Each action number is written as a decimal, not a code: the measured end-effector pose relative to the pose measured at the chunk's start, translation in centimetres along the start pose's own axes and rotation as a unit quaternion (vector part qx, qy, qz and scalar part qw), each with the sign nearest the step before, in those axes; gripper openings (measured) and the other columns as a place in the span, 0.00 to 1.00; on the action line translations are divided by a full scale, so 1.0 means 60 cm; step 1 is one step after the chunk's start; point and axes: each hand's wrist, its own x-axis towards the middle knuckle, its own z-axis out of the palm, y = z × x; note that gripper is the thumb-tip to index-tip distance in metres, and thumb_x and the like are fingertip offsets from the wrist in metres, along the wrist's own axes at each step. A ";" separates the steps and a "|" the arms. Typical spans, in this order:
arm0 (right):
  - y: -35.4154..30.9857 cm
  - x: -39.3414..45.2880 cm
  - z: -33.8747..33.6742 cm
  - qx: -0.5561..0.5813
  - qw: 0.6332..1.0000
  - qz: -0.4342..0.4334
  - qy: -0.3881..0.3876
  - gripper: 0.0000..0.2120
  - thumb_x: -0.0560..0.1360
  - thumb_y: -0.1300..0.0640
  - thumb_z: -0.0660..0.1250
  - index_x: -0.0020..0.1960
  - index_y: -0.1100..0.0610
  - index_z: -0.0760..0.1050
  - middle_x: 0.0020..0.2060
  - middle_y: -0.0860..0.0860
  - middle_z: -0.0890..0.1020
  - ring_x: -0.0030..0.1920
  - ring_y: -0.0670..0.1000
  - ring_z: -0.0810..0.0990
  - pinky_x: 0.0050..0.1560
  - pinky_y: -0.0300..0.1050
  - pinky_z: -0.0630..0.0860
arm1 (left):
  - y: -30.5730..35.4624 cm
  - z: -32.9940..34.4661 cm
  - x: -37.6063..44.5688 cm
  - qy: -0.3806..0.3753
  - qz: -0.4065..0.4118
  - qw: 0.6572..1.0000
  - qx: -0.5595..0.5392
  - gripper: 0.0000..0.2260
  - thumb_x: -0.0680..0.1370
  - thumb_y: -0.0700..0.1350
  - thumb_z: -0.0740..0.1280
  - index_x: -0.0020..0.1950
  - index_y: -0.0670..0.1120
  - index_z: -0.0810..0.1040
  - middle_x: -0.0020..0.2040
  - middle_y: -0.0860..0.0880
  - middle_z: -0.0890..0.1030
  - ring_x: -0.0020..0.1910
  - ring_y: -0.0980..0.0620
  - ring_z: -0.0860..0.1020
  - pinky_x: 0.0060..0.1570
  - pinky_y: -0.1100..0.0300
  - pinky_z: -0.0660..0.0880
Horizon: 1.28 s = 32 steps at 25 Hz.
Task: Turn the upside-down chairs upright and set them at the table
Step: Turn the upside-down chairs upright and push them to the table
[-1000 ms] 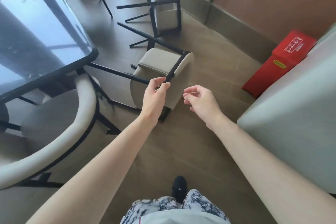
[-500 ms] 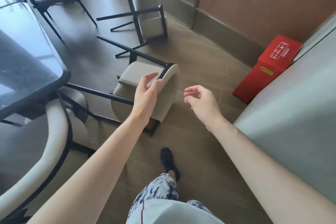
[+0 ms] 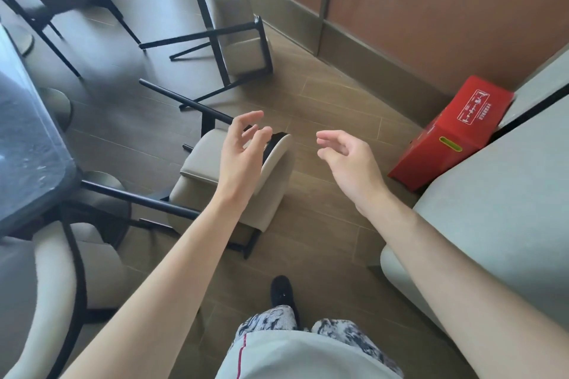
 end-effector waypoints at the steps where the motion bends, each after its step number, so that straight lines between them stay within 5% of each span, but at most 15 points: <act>1: -0.002 0.012 -0.001 -0.001 1.000 0.000 -0.002 0.15 0.76 0.60 0.65 0.59 0.44 0.80 0.55 0.40 0.82 0.57 0.33 0.76 0.47 0.29 0.68 | 0.000 0.007 0.012 -0.001 -0.002 1.000 0.001 0.12 0.82 0.40 0.64 0.65 0.49 0.77 0.65 0.44 0.78 0.66 0.51 0.74 0.45 0.79 0.69; 10: -0.010 0.125 0.001 -0.034 0.998 -0.019 -0.051 0.14 0.76 0.60 0.67 0.59 0.47 0.79 0.53 0.40 0.82 0.54 0.33 0.77 0.47 0.27 0.68 | -0.002 0.040 0.092 0.037 -0.005 0.999 -0.001 0.11 0.82 0.41 0.65 0.63 0.53 0.76 0.63 0.46 0.80 0.68 0.51 0.74 0.47 0.79 0.67; 17: -0.017 0.233 -0.024 -0.063 0.988 -0.055 -0.133 0.14 0.76 0.61 0.67 0.59 0.49 0.79 0.53 0.43 0.82 0.53 0.38 0.79 0.48 0.28 0.71 | 0.017 0.101 0.160 0.139 0.007 0.990 -0.016 0.11 0.82 0.43 0.65 0.62 0.56 0.76 0.60 0.62 0.78 0.66 0.56 0.75 0.55 0.71 0.69; 22: -0.045 0.321 -0.044 -0.093 0.975 -0.083 -0.184 0.15 0.74 0.63 0.68 0.59 0.51 0.80 0.52 0.45 0.83 0.49 0.36 0.79 0.45 0.23 0.71 | 0.038 0.156 0.215 0.198 0.014 0.979 -0.037 0.11 0.82 0.43 0.64 0.63 0.54 0.76 0.60 0.59 0.78 0.65 0.57 0.75 0.54 0.76 0.69; 26: -0.070 0.368 -0.020 -0.140 0.950 -0.109 -0.255 0.15 0.74 0.61 0.68 0.60 0.52 0.79 0.53 0.45 0.83 0.49 0.41 0.80 0.47 0.32 0.72 | 0.048 0.154 0.250 0.267 0.026 0.962 -0.040 0.10 0.82 0.42 0.64 0.63 0.50 0.76 0.62 0.53 0.79 0.65 0.54 0.76 0.56 0.73 0.72; 32: -0.104 0.405 0.071 -0.182 0.902 -0.131 -0.368 0.16 0.75 0.60 0.69 0.62 0.53 0.78 0.57 0.48 0.82 0.55 0.48 0.81 0.52 0.39 0.75 | 0.038 0.093 0.290 0.369 0.024 0.928 -0.054 0.10 0.82 0.40 0.64 0.62 0.48 0.77 0.54 0.60 0.79 0.49 0.73 0.76 0.50 0.76 0.70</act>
